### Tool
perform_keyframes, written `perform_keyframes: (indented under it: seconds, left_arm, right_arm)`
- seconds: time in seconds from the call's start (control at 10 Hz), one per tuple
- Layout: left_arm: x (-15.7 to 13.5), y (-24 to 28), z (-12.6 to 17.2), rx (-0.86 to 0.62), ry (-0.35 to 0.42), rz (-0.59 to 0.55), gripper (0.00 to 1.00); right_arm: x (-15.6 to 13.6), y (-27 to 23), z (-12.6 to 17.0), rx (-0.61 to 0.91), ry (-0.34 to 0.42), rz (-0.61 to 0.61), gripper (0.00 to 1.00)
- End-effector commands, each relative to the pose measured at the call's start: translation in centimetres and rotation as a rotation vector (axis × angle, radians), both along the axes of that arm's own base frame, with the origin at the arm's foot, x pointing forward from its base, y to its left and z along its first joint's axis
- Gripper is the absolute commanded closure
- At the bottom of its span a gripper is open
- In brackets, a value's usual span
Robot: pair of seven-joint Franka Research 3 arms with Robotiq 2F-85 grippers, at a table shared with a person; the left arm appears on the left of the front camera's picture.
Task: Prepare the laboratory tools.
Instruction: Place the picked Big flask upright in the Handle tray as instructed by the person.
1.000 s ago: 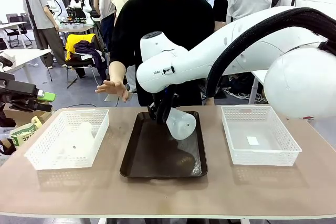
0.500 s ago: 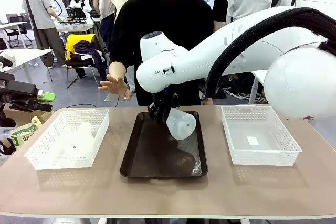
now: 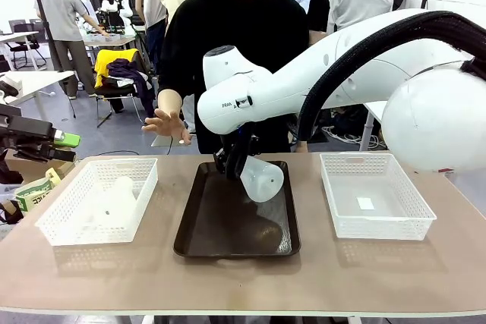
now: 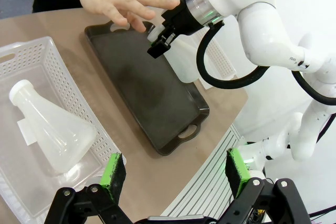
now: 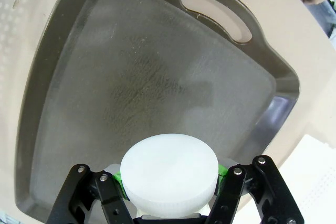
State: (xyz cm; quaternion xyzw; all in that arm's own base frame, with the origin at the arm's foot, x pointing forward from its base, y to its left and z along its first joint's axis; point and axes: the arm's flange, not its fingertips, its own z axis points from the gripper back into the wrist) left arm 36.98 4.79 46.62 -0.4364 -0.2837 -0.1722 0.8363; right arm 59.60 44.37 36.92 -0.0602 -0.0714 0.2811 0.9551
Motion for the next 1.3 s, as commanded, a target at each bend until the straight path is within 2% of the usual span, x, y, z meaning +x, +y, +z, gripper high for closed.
perform_keyframes:
  seconds: [0.0, 1.2]
  left_arm:
    - [0.09, 0.08, -0.26, -0.021, -0.029, -0.004, 0.0]
    - [0.09, 0.08, -0.26, -0.021, -0.029, -0.004, 0.0]
  right_arm:
    - [-0.04, 0.06, 0.08, 0.002, -0.003, 0.003, 1.0]
    - [-0.04, 0.06, 0.08, 0.002, -0.003, 0.003, 1.0]
